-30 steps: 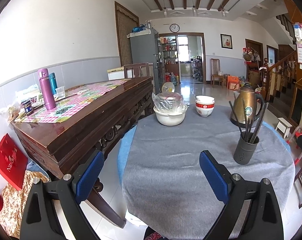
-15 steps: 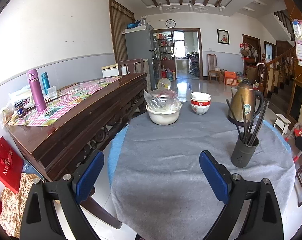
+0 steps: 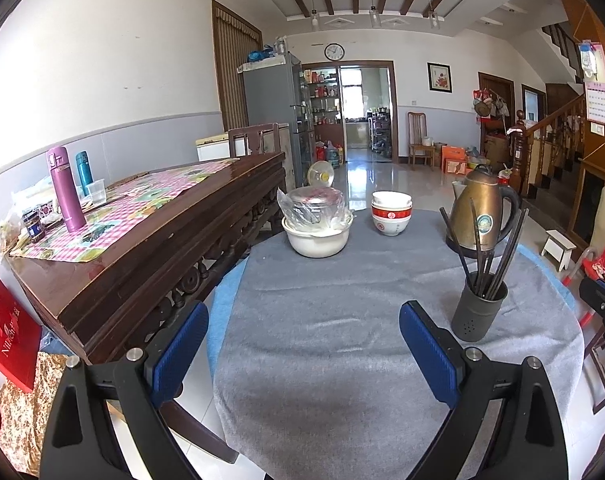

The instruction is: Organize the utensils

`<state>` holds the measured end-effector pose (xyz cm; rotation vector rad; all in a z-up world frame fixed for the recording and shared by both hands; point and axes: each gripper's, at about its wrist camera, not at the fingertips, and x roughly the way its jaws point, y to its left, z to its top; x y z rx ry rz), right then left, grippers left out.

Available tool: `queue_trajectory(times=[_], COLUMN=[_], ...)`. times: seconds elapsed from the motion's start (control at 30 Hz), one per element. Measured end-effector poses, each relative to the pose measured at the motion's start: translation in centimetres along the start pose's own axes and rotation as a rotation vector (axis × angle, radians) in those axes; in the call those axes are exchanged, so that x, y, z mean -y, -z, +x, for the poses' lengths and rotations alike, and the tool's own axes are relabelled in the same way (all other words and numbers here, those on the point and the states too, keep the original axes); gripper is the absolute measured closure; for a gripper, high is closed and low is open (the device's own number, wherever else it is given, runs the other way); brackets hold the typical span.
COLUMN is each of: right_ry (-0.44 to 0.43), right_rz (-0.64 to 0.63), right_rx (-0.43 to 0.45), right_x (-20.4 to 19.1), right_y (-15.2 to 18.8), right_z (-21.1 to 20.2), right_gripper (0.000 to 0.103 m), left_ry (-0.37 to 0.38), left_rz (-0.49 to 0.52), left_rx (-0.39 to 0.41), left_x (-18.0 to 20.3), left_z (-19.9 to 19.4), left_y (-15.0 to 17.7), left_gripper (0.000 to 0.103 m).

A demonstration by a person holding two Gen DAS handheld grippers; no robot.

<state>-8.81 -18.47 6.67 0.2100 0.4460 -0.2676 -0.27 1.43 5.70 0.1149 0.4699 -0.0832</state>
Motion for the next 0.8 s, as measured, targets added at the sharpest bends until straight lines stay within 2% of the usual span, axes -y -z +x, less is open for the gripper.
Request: queue_trajectory(times=[0.5,0.8], right_ry=[0.0,0.036], right_rz=[0.023,0.067], right_rx=[-0.011,-0.054], right_x=[1.1,4.3], right_y=[-0.4,0.3], right_z=[1.4,5.4], right_gripper=[0.078,0.078], left_ry=[0.018,0.016], left_rz=[0.003,0.02], left_rx=[-0.019,-0.069], left_x=[1.4,3.1], left_z=[0.9,4.7], left_y=[-1.1,-1.0], left_gripper=[0.007,0.007])
